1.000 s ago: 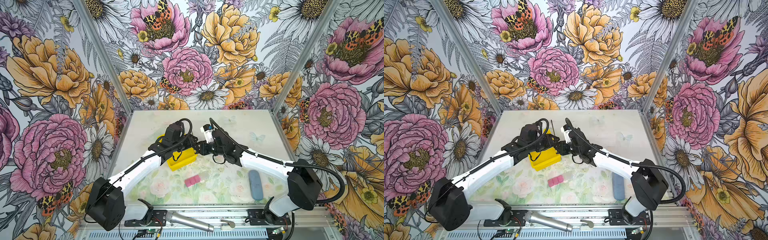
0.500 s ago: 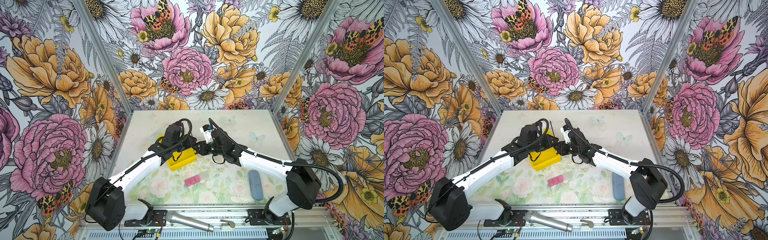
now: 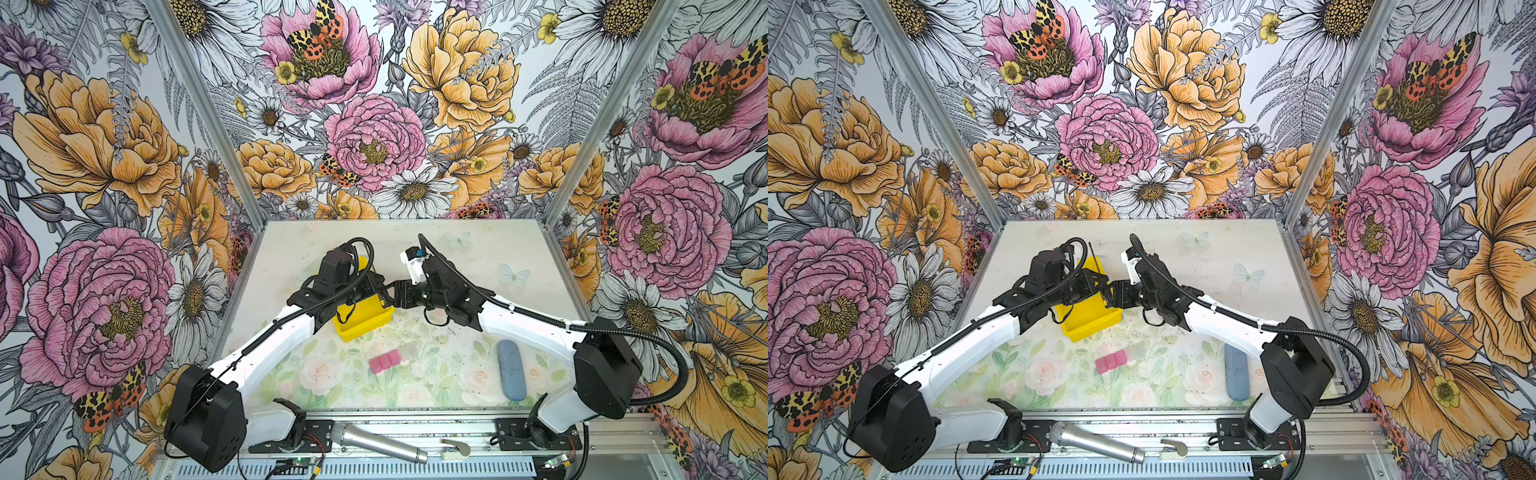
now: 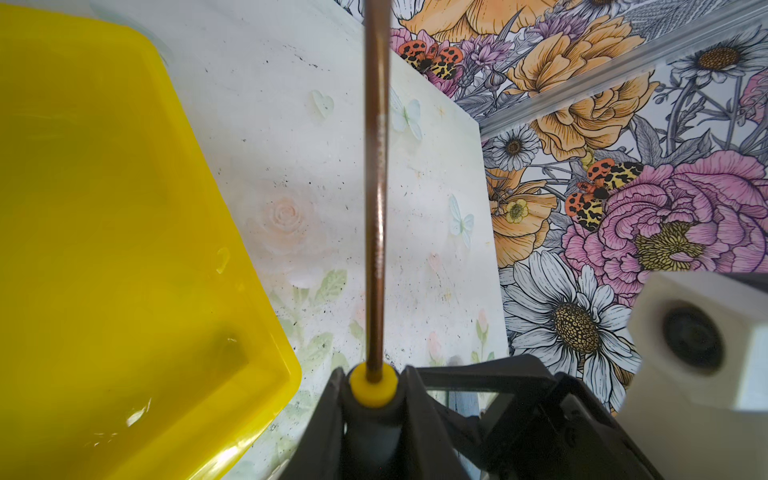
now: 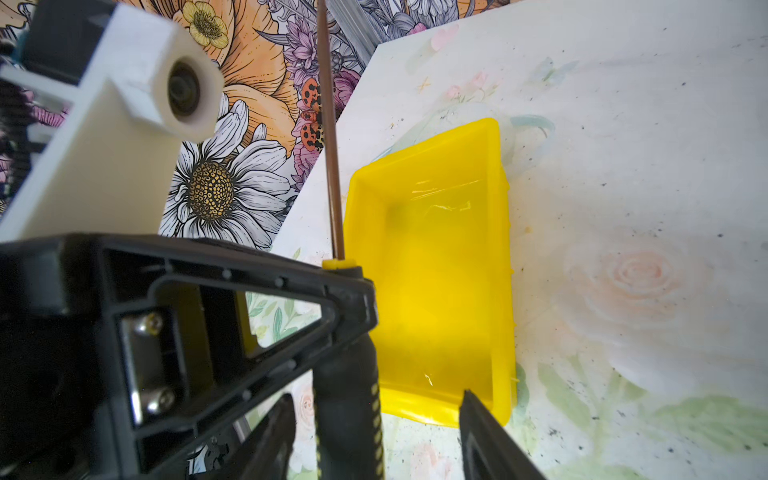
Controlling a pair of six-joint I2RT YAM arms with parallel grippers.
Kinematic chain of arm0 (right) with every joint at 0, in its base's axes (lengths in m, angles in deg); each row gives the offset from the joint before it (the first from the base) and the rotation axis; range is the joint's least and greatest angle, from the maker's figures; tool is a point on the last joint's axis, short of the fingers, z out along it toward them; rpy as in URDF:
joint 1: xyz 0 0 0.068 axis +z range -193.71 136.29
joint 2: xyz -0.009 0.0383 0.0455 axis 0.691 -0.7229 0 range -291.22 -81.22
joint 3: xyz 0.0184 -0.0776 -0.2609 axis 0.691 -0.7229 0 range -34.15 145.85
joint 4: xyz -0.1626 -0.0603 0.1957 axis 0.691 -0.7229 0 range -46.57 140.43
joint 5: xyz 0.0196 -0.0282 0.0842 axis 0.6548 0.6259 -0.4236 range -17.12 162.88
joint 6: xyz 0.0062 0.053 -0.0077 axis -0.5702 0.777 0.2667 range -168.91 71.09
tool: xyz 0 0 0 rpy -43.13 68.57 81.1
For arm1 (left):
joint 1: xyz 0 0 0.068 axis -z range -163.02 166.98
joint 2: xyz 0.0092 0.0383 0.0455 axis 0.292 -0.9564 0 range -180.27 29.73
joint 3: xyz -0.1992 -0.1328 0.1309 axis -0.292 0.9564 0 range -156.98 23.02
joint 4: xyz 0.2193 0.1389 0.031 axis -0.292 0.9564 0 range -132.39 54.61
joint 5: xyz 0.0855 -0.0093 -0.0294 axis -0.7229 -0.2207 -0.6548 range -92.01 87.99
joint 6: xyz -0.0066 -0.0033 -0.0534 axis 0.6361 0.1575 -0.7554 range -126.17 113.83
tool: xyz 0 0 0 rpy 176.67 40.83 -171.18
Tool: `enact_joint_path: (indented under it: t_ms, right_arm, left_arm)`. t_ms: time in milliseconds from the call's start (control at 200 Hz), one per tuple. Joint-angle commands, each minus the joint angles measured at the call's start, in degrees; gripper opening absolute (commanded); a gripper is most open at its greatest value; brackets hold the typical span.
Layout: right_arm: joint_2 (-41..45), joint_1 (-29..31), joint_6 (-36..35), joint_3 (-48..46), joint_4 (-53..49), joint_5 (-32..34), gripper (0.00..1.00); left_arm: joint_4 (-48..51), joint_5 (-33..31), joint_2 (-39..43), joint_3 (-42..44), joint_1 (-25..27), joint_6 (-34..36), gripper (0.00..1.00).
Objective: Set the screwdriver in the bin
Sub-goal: 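Close the left gripper on the handle while the right gripper opens, then lower the screwdriver into the bin with the left gripper while the right arm withdraws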
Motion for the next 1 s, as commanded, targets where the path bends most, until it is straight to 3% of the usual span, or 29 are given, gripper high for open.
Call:
enact_joint_path:
  t_ms: [0, 215, 345, 560, 996]
  right_arm:
    - [1.7, 0.4, -0.5, 0.6, -0.5, 2.4, 0.7]
    - [5.3, -2.1, -3.4, -0.5, -5.2, 5.5, 0.9]
    - [8.6, -4.5, -5.0, -2.0, -7.8, 7.8, 0.99]
    - [12.9, -8.2, -7.5, -3.5, -11.6, 10.2, 1.0]
    - [15.4, -10.8, -7.7, -5.1, -12.6, 11.3, 0.99]
  left_arm:
    - [2.9, 1.2, 2.4, 0.6, -4.1, 2.1, 0.05]
    - [10.6, 0.4, 2.0, -1.9, -11.3, 5.1, 0.05]
    - [13.2, -1.3, -0.3, -3.7, -12.3, 6.5, 0.05]
    - [13.5, -3.2, -7.0, -6.9, -11.8, 7.1, 0.05]
    - [14.2, -9.7, -21.5, -13.2, -5.8, 10.6, 0.03]
